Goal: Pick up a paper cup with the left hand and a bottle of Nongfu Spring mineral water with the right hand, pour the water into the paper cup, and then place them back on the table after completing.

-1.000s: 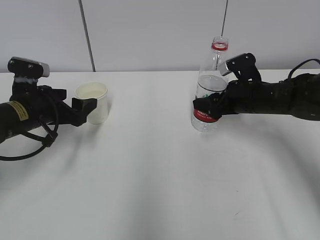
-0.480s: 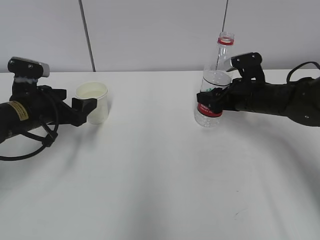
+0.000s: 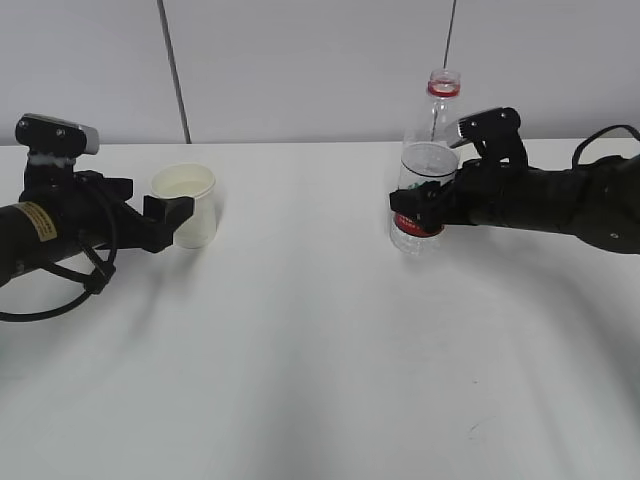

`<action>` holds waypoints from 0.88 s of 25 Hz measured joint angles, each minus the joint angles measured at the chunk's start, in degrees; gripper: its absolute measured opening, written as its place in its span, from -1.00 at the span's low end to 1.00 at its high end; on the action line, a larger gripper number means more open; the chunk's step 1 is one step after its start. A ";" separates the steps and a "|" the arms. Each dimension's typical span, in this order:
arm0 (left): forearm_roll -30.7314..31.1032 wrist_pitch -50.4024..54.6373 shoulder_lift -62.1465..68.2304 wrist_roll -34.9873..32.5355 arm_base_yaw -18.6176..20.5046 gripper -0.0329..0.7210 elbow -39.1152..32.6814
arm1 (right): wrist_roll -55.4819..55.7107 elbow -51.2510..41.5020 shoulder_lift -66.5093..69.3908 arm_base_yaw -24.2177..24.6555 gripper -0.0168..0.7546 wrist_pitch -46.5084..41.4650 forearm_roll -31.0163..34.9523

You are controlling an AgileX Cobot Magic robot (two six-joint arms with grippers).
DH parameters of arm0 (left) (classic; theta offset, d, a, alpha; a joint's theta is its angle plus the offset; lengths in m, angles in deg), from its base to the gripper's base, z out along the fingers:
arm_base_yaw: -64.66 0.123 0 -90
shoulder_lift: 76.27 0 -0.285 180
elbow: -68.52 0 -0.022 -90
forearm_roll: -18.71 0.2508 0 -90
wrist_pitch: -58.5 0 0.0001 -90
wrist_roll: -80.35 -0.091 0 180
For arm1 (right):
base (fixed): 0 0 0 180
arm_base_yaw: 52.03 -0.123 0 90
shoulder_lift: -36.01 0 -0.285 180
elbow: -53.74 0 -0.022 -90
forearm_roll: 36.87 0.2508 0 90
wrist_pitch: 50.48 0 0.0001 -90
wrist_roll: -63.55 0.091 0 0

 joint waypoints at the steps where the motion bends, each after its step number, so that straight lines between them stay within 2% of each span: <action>1: 0.00 0.00 0.00 0.00 0.00 0.64 0.00 | 0.25 0.00 0.09 0.00 0.66 0.00 -0.84; 4: 0.00 0.00 0.00 0.00 0.00 0.64 0.00 | 1.77 0.00 0.09 0.00 0.71 0.00 -2.54; 22: 0.00 0.00 0.00 0.00 0.00 0.64 0.00 | 16.25 0.00 -5.08 0.00 0.70 -6.37 -20.46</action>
